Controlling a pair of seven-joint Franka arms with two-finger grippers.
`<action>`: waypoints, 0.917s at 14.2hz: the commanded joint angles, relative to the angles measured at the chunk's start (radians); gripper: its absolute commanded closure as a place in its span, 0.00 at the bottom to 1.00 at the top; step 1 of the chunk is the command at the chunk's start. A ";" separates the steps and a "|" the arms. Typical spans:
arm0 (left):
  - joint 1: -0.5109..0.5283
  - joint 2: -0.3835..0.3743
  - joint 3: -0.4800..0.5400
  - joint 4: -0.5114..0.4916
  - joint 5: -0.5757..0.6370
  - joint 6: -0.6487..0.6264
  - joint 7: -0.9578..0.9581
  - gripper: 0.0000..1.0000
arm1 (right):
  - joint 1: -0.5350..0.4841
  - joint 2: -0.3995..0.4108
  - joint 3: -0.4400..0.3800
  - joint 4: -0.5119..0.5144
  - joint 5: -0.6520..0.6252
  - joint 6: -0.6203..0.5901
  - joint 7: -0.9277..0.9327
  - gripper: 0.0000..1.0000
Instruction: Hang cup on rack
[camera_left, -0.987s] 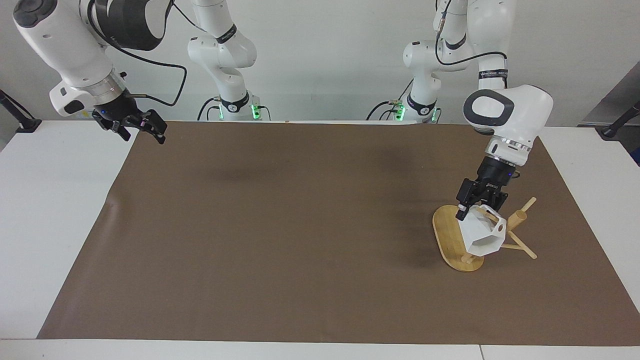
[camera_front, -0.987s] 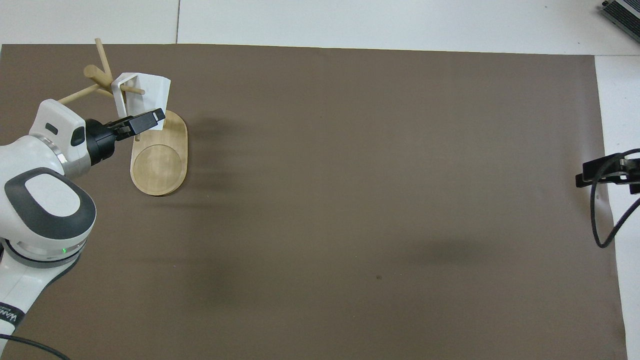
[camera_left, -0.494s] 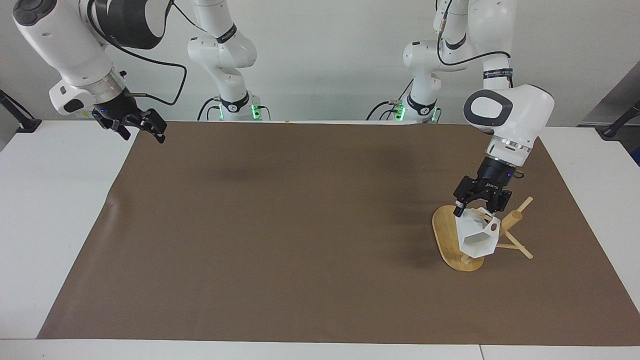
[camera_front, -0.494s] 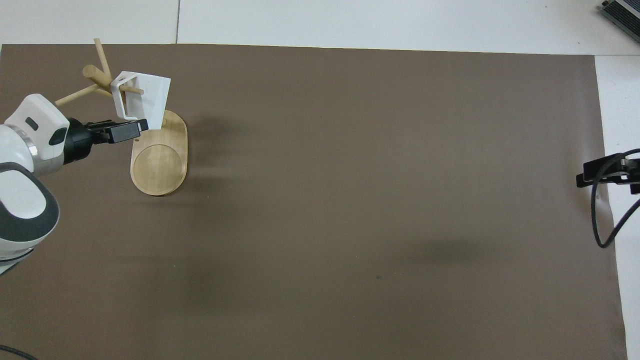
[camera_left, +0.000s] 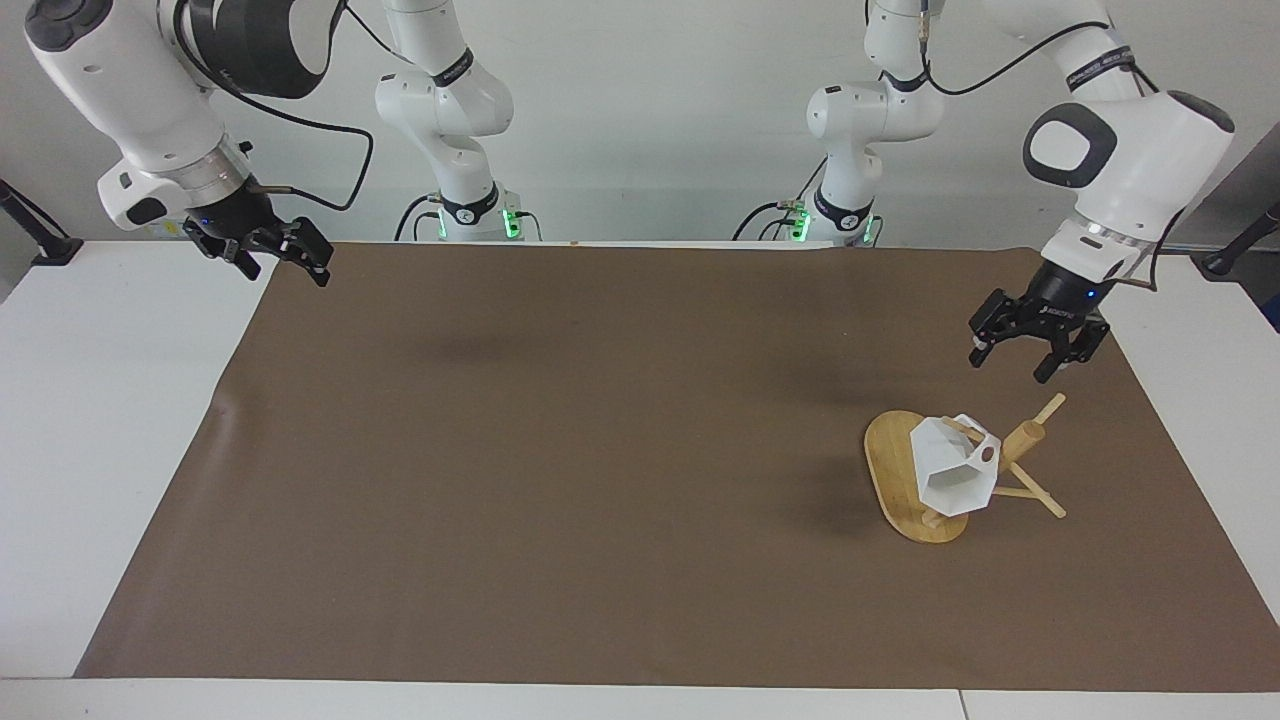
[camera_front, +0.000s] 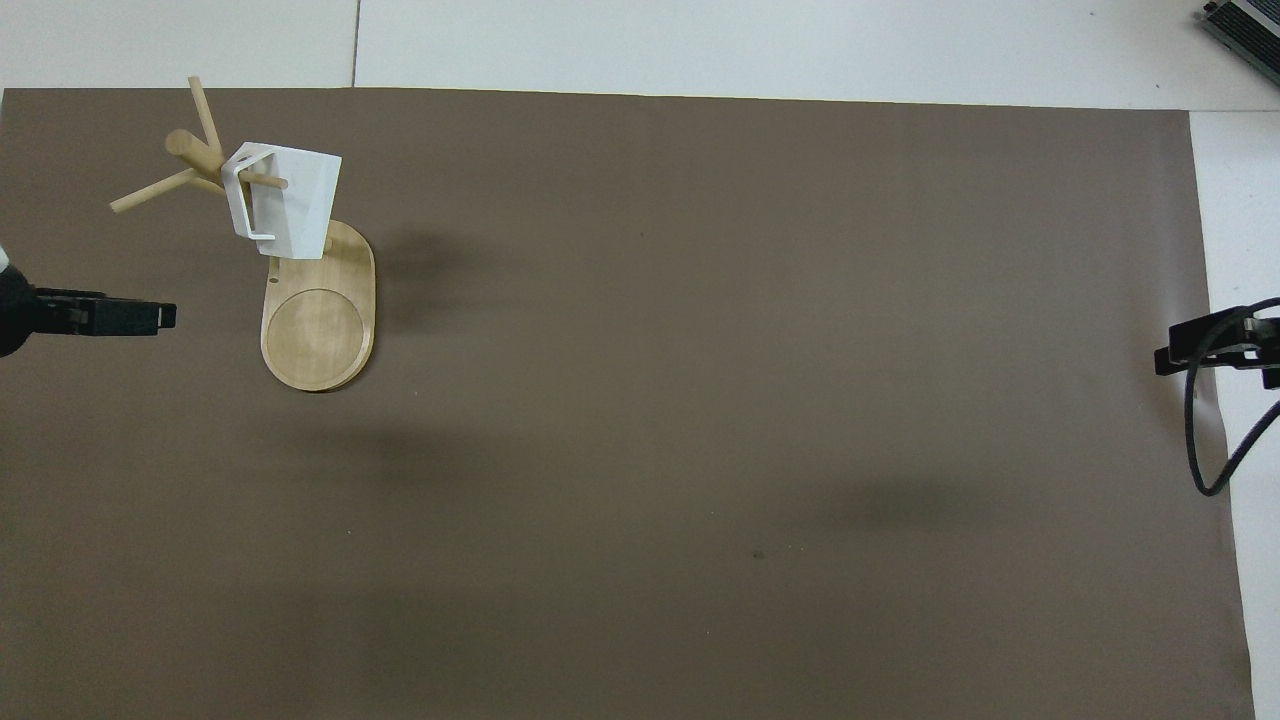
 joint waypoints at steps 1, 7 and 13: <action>-0.030 0.019 -0.012 0.124 0.111 -0.171 -0.130 0.00 | -0.001 -0.018 -0.001 -0.010 0.009 -0.002 -0.005 0.00; -0.055 0.027 -0.021 0.225 0.172 -0.341 -0.149 0.00 | -0.001 -0.038 0.011 -0.007 0.009 -0.002 -0.007 0.00; -0.122 0.102 0.006 0.402 0.182 -0.494 -0.143 0.00 | -0.009 -0.049 0.011 -0.007 0.009 -0.031 -0.053 0.00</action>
